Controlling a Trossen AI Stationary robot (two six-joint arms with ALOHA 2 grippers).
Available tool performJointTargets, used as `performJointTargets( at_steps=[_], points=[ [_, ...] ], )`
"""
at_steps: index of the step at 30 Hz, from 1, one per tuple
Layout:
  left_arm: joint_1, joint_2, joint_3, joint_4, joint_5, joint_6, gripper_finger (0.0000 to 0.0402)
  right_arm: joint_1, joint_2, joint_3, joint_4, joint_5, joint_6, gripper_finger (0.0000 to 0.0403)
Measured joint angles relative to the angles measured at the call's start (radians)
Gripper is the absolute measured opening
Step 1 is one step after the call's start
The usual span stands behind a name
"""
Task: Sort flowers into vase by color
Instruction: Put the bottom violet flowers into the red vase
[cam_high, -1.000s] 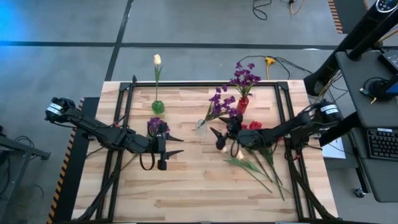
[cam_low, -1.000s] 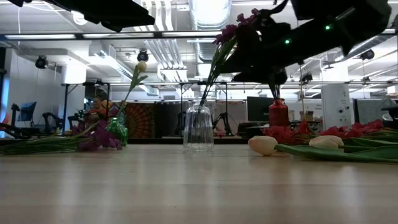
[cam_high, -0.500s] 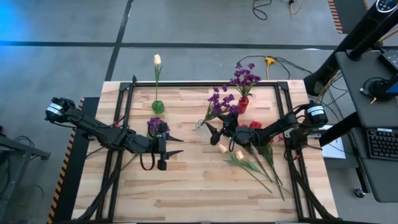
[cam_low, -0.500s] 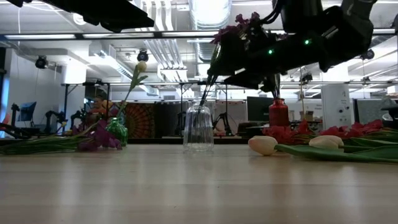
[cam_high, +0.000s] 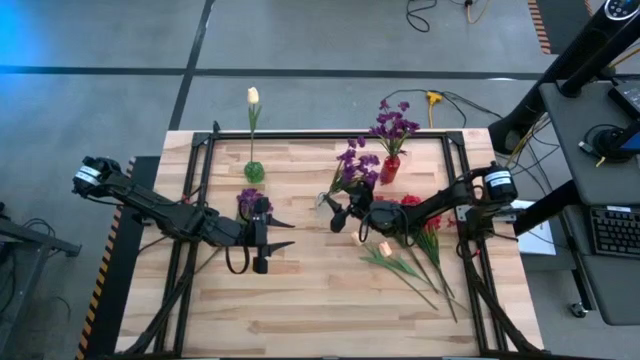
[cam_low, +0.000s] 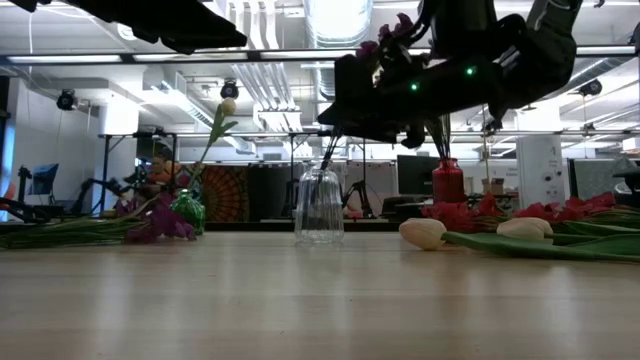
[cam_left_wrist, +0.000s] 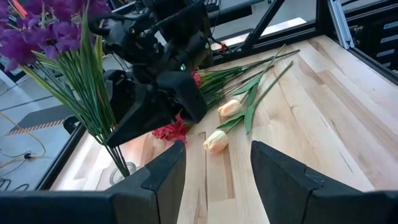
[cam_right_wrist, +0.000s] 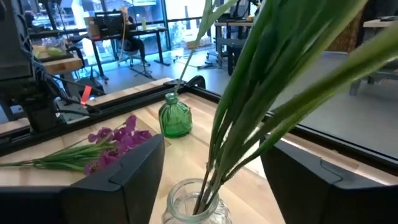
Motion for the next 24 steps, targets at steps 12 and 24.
performJointTargets(
  at_steps=[12,24],
  points=[
    [0.0,0.0,0.0,-0.007,0.0,-0.001,0.0164,-0.006,-0.003,0.0,0.001,0.011,0.014,0.0166],
    [0.0,0.0,0.0,-0.011,-0.001,-0.001,0.0164,-0.006,-0.003,-0.001,0.002,0.01,0.009,0.0097]
  ],
)
